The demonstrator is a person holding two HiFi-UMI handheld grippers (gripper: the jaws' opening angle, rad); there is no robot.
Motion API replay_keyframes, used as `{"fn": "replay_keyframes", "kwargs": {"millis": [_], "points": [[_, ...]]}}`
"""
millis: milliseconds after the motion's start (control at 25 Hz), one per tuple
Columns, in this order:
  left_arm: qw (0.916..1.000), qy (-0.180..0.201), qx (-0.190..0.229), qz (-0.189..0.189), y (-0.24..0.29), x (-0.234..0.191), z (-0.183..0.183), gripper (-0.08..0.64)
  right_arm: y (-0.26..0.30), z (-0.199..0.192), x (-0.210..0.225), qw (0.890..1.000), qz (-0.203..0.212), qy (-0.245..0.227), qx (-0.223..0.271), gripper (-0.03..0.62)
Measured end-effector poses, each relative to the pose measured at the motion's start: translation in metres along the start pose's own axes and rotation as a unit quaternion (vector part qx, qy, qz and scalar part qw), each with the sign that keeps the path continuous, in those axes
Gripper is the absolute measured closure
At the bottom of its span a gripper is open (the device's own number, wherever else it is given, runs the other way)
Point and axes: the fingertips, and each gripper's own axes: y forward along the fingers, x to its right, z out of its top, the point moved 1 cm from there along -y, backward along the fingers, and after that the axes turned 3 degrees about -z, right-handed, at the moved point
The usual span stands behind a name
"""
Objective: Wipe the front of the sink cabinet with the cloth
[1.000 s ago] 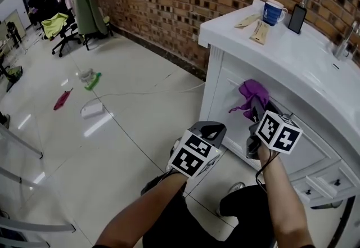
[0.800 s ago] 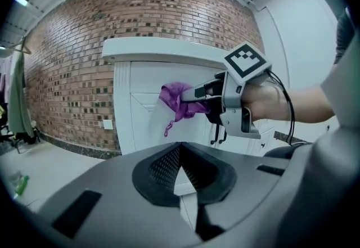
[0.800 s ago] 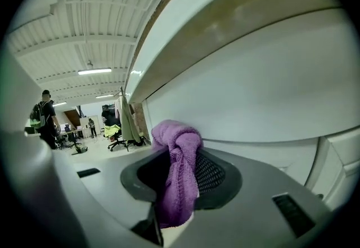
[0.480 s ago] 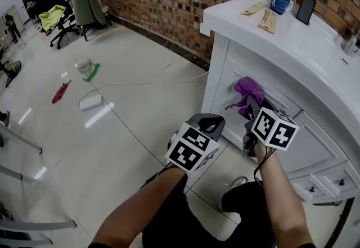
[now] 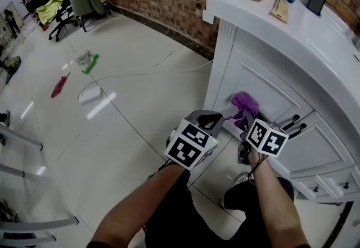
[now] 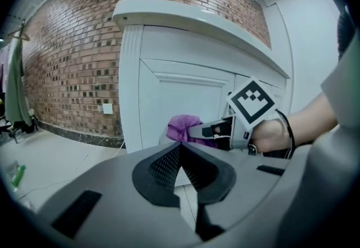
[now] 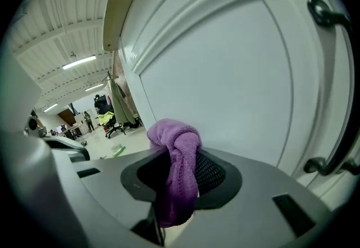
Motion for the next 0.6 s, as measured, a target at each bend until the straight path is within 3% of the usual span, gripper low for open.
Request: {"fn": "replay_keyframes", "kwargs": {"millis": [600], "points": [[0.9982,-0.028,-0.053,0.001,0.033,-0.041,-0.044,0.555,0.063,-0.123,0.033,0.992,-0.042,0.030,-0.119,0.476]]}}
